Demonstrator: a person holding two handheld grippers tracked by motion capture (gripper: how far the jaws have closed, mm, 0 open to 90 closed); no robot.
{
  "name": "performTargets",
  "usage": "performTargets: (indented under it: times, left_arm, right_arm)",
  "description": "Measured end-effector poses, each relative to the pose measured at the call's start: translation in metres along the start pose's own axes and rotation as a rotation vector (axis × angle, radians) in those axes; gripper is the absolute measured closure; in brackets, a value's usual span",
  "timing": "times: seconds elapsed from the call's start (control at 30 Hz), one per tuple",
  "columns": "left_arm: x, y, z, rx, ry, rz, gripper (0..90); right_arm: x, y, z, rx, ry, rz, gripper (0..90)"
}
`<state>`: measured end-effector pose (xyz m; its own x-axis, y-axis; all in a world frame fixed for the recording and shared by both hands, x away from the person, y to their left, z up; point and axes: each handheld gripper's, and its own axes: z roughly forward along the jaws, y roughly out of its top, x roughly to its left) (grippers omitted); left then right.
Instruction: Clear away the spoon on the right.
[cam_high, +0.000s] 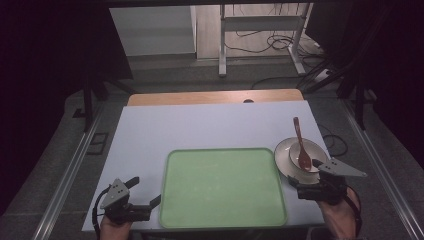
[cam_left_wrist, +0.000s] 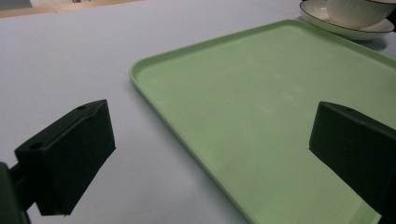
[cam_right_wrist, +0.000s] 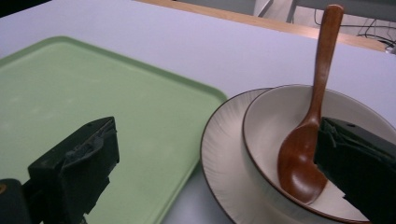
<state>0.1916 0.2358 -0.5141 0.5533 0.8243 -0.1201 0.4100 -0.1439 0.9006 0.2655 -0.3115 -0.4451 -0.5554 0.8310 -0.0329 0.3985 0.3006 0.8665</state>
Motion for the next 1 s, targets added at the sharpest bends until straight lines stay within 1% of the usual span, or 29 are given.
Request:
performTargets:
  times: [0.13,0.17,0.27,0.3,0.4,0.6,0.67,0.83,0.93,1.0]
  left_arm:
    - [0.000,0.000,0.000,0.000,0.001,0.000,0.0]
    - [0.000,0.000,0.000,0.000,0.001,0.000,0.0]
    - [0.000,0.000,0.000,0.002,0.000,0.001,0.0]
    - [0.000,0.000,0.000,0.002,0.000,0.001,0.0]
    - [0.000,0.000,0.001,0.003,-0.001,0.001,0.0]
    - [0.000,0.000,0.000,0.005,-0.001,0.001,0.0]
    - [0.000,0.000,0.000,0.003,-0.002,-0.003,0.0]
    - [0.001,-0.001,0.000,0.000,-0.001,-0.009,0.0]
    - [0.001,-0.001,-0.001,-0.001,-0.003,-0.010,0.0]
    - [0.001,-0.001,-0.001,-0.001,-0.003,-0.011,0.0]
  right_arm:
    - [-0.007,0.002,0.002,0.008,-0.008,0.014,0.0]
    - [-0.007,0.002,0.002,0.008,-0.008,0.014,0.0]
    - [-0.011,0.004,0.005,0.026,-0.033,0.019,0.0]
    - [-0.011,0.004,0.005,0.026,-0.033,0.019,0.0]
    - [-0.016,0.007,0.007,0.043,-0.054,0.014,0.0]
    - [-0.021,0.011,0.011,0.053,-0.070,0.010,0.0]
    - [-0.024,0.012,0.015,0.071,-0.079,0.017,0.0]
    - [-0.029,0.015,0.021,0.088,-0.104,0.039,0.0]
    - [-0.032,0.017,0.025,0.103,-0.127,0.040,0.0]
    - [-0.035,0.019,0.027,0.112,-0.132,0.056,0.0]
